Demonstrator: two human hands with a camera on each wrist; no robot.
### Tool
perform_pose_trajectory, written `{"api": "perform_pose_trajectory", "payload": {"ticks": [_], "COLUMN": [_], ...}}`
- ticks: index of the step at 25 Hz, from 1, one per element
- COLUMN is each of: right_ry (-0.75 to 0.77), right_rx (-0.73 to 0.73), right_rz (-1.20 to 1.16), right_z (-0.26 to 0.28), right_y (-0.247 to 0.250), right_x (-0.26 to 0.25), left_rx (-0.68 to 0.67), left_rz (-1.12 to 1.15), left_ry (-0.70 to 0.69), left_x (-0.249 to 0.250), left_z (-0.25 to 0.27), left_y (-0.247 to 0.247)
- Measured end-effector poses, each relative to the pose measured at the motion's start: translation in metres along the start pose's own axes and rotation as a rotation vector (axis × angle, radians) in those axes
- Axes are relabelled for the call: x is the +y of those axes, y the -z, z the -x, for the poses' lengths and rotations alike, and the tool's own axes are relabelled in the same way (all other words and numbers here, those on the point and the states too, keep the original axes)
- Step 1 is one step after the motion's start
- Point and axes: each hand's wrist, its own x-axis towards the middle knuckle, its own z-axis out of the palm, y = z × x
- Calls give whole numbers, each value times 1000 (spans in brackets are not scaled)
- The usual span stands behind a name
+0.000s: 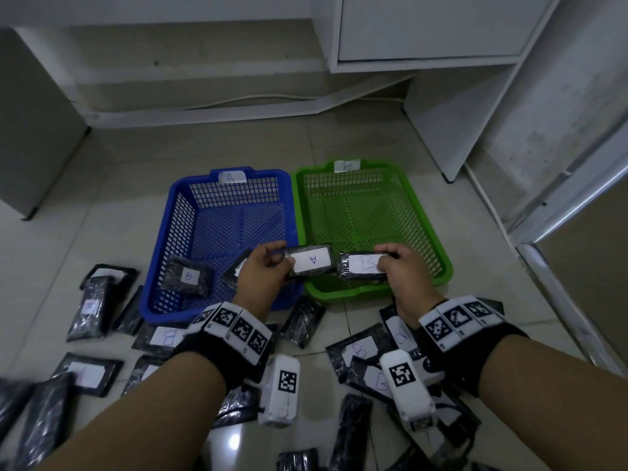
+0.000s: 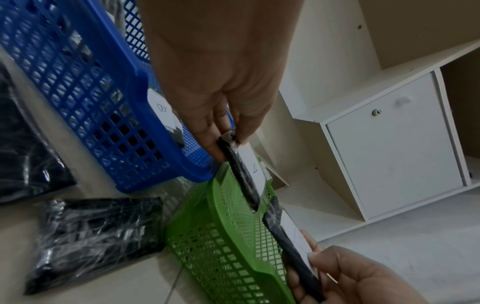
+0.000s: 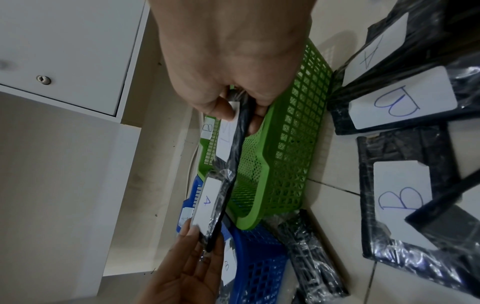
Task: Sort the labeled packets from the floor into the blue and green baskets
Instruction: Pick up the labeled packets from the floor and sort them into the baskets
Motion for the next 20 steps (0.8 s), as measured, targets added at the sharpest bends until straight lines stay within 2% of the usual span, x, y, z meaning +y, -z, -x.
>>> {"api": "perform_pose_trajectory", "payload": {"ticks": [6, 10, 17, 20], "right_ry": [-2, 8, 2, 0], "right_rx": [-83, -127, -206, -222], "right_rz": [-20, -32, -46, -56], "right_z": [9, 13, 21, 25], "right_y": [-22, -41, -85, -104], "right_x": [-8, -7, -11, -15], "left_rx": [58, 102, 352, 328], "left_rz": [18, -60, -410, -558], "left_ry": [-13, -14, -35, -18], "left_x": [2, 0, -5, -2], "left_z": [2, -3, -5, 0], "left_y": [26, 60, 131, 150]}}
